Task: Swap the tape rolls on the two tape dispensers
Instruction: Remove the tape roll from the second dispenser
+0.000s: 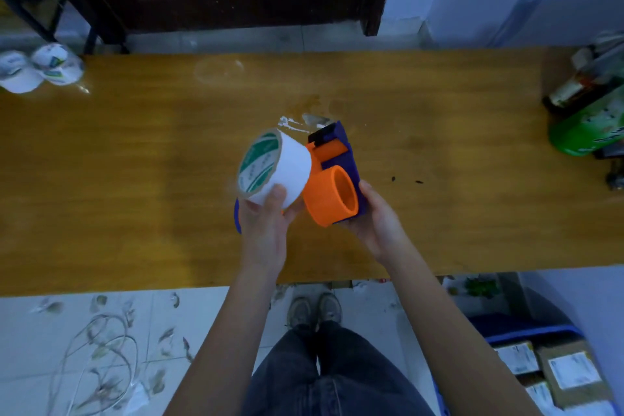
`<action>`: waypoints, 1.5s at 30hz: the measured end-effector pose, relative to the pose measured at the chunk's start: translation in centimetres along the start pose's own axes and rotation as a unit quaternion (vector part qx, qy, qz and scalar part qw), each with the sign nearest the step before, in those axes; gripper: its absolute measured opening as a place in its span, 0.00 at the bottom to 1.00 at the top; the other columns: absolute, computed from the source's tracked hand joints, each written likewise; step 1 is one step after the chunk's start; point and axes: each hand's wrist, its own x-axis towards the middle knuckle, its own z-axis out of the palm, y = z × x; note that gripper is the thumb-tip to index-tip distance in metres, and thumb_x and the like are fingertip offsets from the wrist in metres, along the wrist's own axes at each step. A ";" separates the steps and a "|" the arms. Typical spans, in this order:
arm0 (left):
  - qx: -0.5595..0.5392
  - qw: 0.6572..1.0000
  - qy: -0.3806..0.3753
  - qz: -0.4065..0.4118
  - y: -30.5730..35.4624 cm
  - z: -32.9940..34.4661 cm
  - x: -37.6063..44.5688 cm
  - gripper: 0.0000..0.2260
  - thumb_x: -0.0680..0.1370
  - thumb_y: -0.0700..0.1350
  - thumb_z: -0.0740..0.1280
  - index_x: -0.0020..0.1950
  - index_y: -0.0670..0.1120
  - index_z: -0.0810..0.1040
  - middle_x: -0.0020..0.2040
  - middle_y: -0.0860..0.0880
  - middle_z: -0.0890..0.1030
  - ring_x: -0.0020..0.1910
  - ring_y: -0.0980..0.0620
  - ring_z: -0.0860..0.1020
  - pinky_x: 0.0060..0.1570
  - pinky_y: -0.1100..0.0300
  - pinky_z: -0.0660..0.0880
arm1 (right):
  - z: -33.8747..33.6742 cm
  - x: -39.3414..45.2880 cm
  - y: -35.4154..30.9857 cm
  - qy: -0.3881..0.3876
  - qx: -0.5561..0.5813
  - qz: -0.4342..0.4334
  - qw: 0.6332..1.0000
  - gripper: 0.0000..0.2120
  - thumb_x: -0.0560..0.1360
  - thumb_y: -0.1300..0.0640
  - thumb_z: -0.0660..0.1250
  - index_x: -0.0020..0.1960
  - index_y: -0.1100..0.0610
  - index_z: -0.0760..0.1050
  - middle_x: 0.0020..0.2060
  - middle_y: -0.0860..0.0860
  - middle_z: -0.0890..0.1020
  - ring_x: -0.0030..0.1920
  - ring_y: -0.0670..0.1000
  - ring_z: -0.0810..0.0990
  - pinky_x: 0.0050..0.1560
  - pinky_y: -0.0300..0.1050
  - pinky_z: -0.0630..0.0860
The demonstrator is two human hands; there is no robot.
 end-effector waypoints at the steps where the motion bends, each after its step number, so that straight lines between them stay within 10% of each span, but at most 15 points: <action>1: 0.003 1.000 0.004 -0.002 -0.2 -0.1 0.0 0.40 0.57 0.56 0.81 0.65 0.52 0.69 0.66 0.44 0.74 0.64 0.41 0.73 0.49 0.47 0.78 | 0.1 0.3 0.4 0.022 -0.021 0.001 1.000 0.15 0.81 0.53 0.53 0.61 0.54 0.74 0.52 0.53 0.81 0.49 0.52 0.79 0.49 0.50 0.75; 10: 0.090 0.995 0.003 -0.035 -2.0 -0.1 1.0 0.34 0.63 0.41 0.78 0.64 0.56 0.69 0.60 0.51 0.77 0.65 0.45 0.73 0.62 0.41 0.72 | 0.5 1.4 2.5 0.137 -0.183 -0.008 0.973 0.14 0.79 0.59 0.60 0.62 0.62 0.73 0.56 0.59 0.79 0.54 0.56 0.79 0.53 0.51 0.79; 14: 0.180 0.983 -0.022 -0.015 -2.7 -0.7 0.9 0.42 0.57 0.50 0.79 0.68 0.47 0.68 0.64 0.45 0.75 0.64 0.48 0.74 0.63 0.46 0.72 | 0.3 2.1 2.8 0.180 -0.266 -0.012 0.947 0.16 0.74 0.61 0.68 0.60 0.65 0.76 0.52 0.60 0.81 0.47 0.54 0.80 0.36 0.38 0.79; 24: 0.265 0.960 -0.088 -0.002 -3.8 -2.1 0.8 0.49 0.55 0.61 0.79 0.69 0.40 0.66 0.63 0.43 0.75 0.63 0.49 0.74 0.64 0.52 0.71 | 0.3 2.5 4.0 0.195 -0.371 -0.005 0.908 0.09 0.70 0.63 0.70 0.49 0.66 0.80 0.42 0.60 0.85 0.40 0.56 0.83 0.41 0.49 0.80; 38: 0.335 0.934 -0.116 0.047 -3.7 -3.6 -0.1 0.37 0.60 0.45 0.81 0.65 0.56 0.69 0.59 0.62 0.77 0.61 0.60 0.74 0.56 0.71 0.71 | -0.1 -0.3 3.1 0.247 -0.290 -0.049 0.923 0.10 0.78 0.63 0.58 0.50 0.61 0.78 0.46 0.57 0.83 0.42 0.49 0.81 0.41 0.38 0.78; 45: 0.287 0.951 -0.082 0.082 -1.6 -4.1 -1.6 0.40 0.60 0.54 0.79 0.69 0.54 0.66 0.63 0.62 0.74 0.66 0.59 0.70 0.61 0.66 0.71 | 3.1 -2.8 -0.8 -0.010 -0.260 -0.047 0.965 0.04 0.74 0.49 0.66 0.47 0.46 0.79 0.37 0.44 0.86 0.37 0.44 0.84 0.29 0.38 0.79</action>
